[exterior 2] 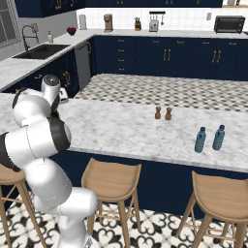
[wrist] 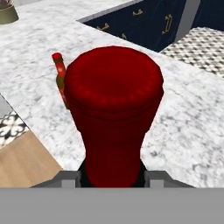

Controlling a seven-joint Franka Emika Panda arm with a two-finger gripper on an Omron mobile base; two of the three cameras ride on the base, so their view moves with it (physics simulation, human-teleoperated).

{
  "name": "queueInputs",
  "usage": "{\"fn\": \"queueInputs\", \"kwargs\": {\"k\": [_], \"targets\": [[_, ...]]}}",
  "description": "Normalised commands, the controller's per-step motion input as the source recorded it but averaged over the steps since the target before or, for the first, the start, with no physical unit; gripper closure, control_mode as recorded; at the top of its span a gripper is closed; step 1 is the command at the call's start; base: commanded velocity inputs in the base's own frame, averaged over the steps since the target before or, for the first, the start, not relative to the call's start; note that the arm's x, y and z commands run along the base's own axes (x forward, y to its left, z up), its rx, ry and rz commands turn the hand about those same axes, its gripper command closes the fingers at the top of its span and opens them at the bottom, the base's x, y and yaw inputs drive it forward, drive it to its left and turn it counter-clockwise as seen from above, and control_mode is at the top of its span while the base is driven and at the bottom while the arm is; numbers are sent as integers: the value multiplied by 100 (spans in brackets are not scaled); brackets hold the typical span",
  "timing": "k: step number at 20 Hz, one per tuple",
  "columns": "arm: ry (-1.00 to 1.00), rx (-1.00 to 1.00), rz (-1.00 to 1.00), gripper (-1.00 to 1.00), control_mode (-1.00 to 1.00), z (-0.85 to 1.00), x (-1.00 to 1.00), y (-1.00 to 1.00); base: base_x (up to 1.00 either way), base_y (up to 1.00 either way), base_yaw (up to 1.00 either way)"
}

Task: Move the plastic bottles in the middle to the plastics group, and the glass bottles in the middle to the glass group.

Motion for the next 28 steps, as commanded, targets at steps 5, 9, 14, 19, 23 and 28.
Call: {"fn": "queueInputs", "kwargs": {"k": [5, 9, 14, 19, 23, 28], "targets": [[-3, 0, 0, 100, -100, 0, 11, 10, 0, 0, 0], [-2, 0, 0, 100, -100, 0, 9, 11, 0, 0, 0], [0, 0, 0, 100, -100, -23, 5, 9, 0, 0, 0], [0, 0, 0, 100, -100, -46, 0, 3, 0, 0, 0], [0, 0, 0, 100, -100, -15, 0, 0, 0, 0, 0], [-3, 0, 0, 100, -100, 0, 10, 6, 0, 0, 0]]}}
